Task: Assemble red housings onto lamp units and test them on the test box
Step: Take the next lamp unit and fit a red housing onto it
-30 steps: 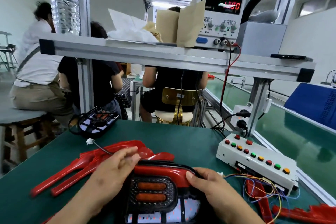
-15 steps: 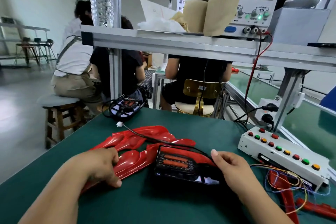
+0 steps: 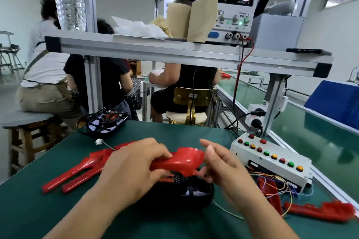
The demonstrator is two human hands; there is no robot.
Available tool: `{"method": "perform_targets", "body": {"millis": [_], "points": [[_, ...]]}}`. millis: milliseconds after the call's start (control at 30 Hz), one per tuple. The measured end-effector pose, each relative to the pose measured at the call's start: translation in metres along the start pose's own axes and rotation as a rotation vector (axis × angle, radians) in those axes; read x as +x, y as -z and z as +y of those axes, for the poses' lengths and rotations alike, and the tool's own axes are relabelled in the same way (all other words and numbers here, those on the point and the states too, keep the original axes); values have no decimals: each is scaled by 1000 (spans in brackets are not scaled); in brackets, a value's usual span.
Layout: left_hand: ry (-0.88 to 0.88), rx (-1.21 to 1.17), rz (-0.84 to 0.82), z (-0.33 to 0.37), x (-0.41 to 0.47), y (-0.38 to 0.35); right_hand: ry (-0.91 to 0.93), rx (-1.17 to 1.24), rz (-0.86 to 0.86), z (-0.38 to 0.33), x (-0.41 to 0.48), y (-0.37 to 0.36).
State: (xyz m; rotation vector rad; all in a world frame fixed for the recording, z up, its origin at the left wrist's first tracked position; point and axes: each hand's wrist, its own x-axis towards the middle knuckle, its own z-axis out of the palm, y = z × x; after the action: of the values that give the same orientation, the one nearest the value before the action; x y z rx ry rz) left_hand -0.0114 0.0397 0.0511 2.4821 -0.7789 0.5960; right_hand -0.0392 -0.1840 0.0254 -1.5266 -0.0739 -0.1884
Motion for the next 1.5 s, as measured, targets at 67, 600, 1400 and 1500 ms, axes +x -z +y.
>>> {"method": "perform_targets", "body": {"millis": [67,600,1400,1500], "points": [[-68,-27,-46,7,1,-17,11,-19,-35,3,-1,-6],[925,-913,-323,-19,-15,-36,-287,-137,-29,-1,2,3],[752,-1364,-292,-18,-21,-46,-237,-378,-71,1,-3,3],[684,-1411,-226,-18,-22,-48,-252,-416,10,4,1,9]]}}
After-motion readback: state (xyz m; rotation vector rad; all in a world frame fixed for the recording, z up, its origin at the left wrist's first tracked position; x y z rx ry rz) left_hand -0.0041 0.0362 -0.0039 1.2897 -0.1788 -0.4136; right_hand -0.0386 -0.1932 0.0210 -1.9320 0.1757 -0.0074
